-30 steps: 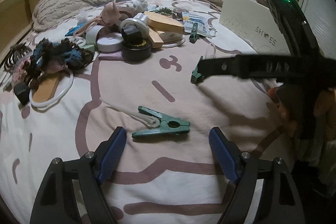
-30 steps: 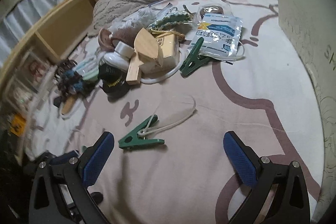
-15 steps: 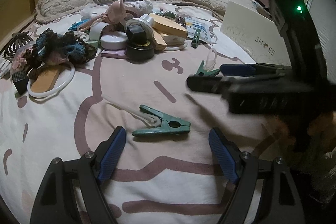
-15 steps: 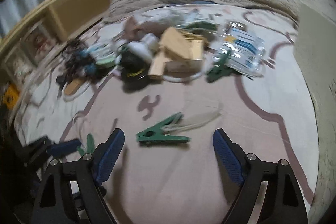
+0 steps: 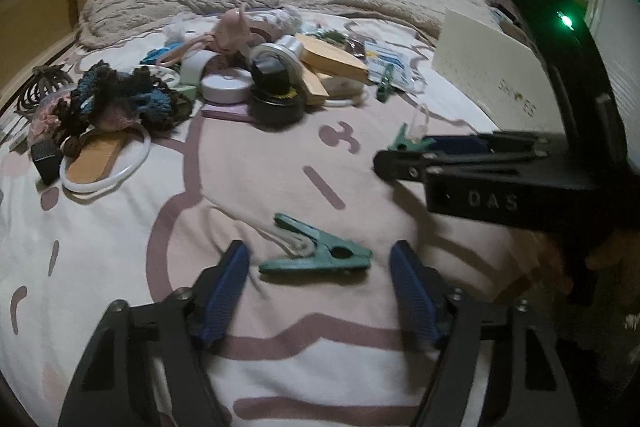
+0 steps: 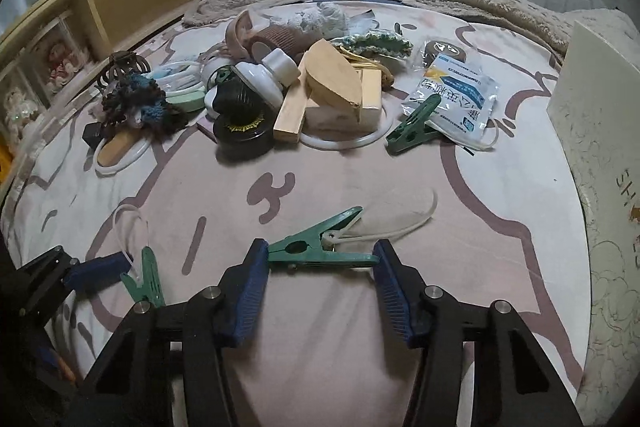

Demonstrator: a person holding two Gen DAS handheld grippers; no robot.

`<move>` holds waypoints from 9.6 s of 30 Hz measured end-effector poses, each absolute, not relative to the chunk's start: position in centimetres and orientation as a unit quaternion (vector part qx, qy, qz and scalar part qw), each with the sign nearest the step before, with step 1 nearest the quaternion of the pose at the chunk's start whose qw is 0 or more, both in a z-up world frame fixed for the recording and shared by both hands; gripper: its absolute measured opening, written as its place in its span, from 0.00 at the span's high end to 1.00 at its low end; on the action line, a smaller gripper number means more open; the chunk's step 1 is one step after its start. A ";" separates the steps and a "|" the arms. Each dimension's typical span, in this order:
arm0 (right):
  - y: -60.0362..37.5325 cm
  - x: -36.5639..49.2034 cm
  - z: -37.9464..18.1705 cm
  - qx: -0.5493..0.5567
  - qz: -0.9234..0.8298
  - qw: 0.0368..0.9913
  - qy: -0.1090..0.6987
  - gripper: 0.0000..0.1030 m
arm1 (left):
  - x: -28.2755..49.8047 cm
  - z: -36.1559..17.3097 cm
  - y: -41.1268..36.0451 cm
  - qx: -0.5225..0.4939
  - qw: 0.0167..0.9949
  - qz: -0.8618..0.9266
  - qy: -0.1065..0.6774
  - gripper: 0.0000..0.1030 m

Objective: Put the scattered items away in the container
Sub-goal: 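Close the right tool on a green peg while the left tool closes on another peg, then lift both held green pegs and carry them over the white box, then open the right tool to drop its peg while the left tool releases its peg into the box, then withdraw both tools from the white box back over the bed, then move both open tools away from the box toward the items on the bed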

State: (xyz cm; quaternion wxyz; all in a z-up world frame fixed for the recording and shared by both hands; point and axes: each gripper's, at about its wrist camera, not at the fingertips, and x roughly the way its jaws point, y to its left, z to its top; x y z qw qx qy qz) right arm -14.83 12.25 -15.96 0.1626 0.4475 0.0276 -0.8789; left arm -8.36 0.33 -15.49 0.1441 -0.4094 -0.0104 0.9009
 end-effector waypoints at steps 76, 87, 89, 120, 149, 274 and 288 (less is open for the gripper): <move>34.0 -13.7 0.6 0.246 -0.958 -0.061 -0.132 0.47 | -14.6 2.7 15.8 -0.212 0.253 0.944 0.023 0.48; 38.9 -12.5 -2.7 0.305 -0.931 -0.148 -0.134 0.47 | -15.6 3.1 23.4 -0.227 0.308 0.923 0.042 0.48; 39.2 -12.4 -3.2 0.315 -0.928 -0.144 -0.135 0.47 | -15.9 2.9 24.7 -0.236 0.311 0.920 0.047 0.48; 42.4 -11.4 -5.9 0.371 -0.903 -0.181 -0.120 0.25 | -20.8 -1.7 33.8 -0.382 0.275 0.877 0.097 0.48; 42.2 -11.3 -6.4 0.386 -0.902 -0.162 -0.106 0.25 | -21.8 -2.6 33.5 -0.403 0.243 0.877 0.090 0.23; 20.4 -13.0 -3.4 0.227 -0.972 -0.001 0.062 0.00 | -15.5 -3.7 0.2 -0.285 0.038 0.957 0.038 0.00; 17.7 -14.4 -6.4 0.262 -0.961 0.064 0.056 0.00 | -14.8 -6.4 -2.7 -0.310 0.021 0.949 0.050 0.00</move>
